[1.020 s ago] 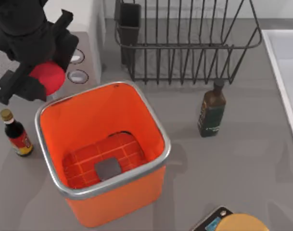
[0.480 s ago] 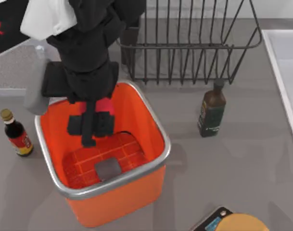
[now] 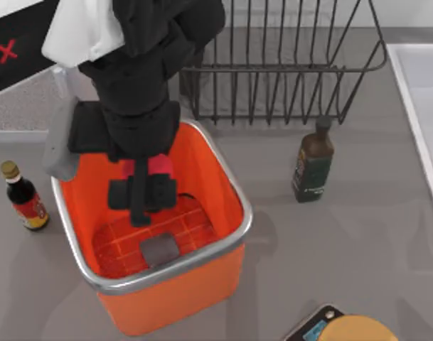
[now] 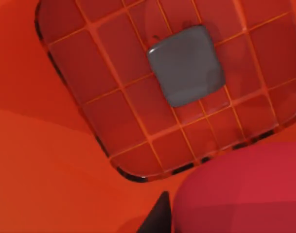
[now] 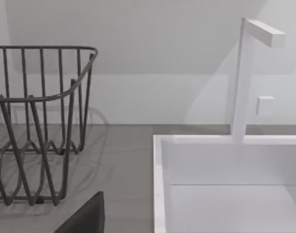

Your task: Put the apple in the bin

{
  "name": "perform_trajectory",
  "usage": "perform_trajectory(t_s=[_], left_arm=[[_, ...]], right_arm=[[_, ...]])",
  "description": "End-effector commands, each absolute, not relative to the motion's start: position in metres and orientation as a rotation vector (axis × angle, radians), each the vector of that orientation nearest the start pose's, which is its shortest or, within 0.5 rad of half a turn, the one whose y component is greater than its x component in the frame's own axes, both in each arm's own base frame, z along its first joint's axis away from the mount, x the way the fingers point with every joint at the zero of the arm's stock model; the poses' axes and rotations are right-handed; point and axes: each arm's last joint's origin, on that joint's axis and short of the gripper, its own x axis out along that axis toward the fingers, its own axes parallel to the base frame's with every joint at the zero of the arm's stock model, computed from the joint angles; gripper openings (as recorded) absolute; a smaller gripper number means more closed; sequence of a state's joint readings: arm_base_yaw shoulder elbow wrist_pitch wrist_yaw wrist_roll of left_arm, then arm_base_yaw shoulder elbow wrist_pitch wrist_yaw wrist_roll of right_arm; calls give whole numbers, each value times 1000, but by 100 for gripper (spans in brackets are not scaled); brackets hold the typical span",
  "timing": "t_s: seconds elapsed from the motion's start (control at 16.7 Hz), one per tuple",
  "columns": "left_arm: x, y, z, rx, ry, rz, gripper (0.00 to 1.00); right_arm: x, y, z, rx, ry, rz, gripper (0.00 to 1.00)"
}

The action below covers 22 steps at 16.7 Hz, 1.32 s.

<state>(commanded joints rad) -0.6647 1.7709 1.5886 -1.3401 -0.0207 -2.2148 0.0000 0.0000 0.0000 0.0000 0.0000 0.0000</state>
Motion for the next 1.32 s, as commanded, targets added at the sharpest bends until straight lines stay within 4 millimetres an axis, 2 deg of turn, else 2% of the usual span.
perform_trajectory(t_s=[0.18, 0.6, 0.84, 1.32], left_arm=[[268, -203, 260, -1226, 1189, 1151, 0], [268, -203, 207, -1227, 1190, 1153, 0], [268, -203, 204, -1225, 1191, 1157, 0], [268, -203, 204, -1225, 1191, 1157, 60]], right_arm=[[106, -1, 160, 0, 0, 0, 100], [106, -1, 160, 0, 0, 0, 100], [106, -1, 160, 0, 0, 0, 100], [106, -1, 160, 0, 0, 0, 100]])
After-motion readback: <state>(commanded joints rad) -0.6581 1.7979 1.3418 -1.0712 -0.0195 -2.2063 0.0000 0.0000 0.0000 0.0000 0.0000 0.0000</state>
